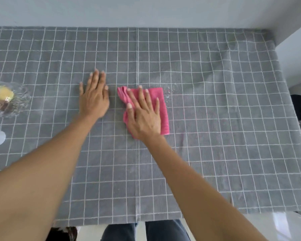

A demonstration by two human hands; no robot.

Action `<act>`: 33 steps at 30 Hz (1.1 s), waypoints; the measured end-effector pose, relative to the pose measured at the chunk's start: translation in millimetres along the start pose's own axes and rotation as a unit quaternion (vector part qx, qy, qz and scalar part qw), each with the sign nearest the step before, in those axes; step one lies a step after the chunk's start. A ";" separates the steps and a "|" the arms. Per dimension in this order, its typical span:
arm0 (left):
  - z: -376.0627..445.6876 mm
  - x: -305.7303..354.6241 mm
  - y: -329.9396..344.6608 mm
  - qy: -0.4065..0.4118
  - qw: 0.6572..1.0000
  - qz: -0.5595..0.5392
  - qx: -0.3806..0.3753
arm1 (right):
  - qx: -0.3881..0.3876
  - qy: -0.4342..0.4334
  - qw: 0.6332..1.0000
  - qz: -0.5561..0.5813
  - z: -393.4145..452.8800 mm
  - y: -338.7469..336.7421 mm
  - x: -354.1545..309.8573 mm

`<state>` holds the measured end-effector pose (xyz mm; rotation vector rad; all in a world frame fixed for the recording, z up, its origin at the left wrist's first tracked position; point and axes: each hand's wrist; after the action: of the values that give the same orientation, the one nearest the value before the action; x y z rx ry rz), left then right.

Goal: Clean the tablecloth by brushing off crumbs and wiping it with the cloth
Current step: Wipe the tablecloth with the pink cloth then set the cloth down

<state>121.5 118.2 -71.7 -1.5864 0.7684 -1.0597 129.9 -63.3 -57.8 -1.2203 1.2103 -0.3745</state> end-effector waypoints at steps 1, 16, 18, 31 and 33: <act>2.2 -3.3 1.3 0.006 1.000 0.000 0.002 | -0.003 -0.005 1.000 -0.004 3.7 3.9 -2.4; -1.0 -9.1 5.9 0.012 1.000 0.020 0.015 | 0.026 0.101 0.986 -0.127 20.3 -46.8 102.4; -1.3 -8.1 5.9 0.013 0.999 0.024 0.015 | 0.043 0.158 0.979 -0.125 18.8 -64.0 129.1; -17.7 23.0 16.8 0.038 0.999 0.007 -0.010 | 0.044 0.188 0.977 -0.089 25.0 -62.5 108.4; -17.6 22.2 18.8 0.037 0.999 0.012 -0.002 | 0.021 0.138 0.986 -0.087 28.9 -52.5 82.9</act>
<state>115.1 86.7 -82.8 -1.5441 0.8387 -1.1049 205.2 -132.6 -58.3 -1.2707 1.3271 -0.7141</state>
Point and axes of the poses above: each hand's wrist, its own z-axis towards the middle knuckle, its own y-axis out of the palm, x = y × z, and after that the axes turned 1 degree about x, right-handed
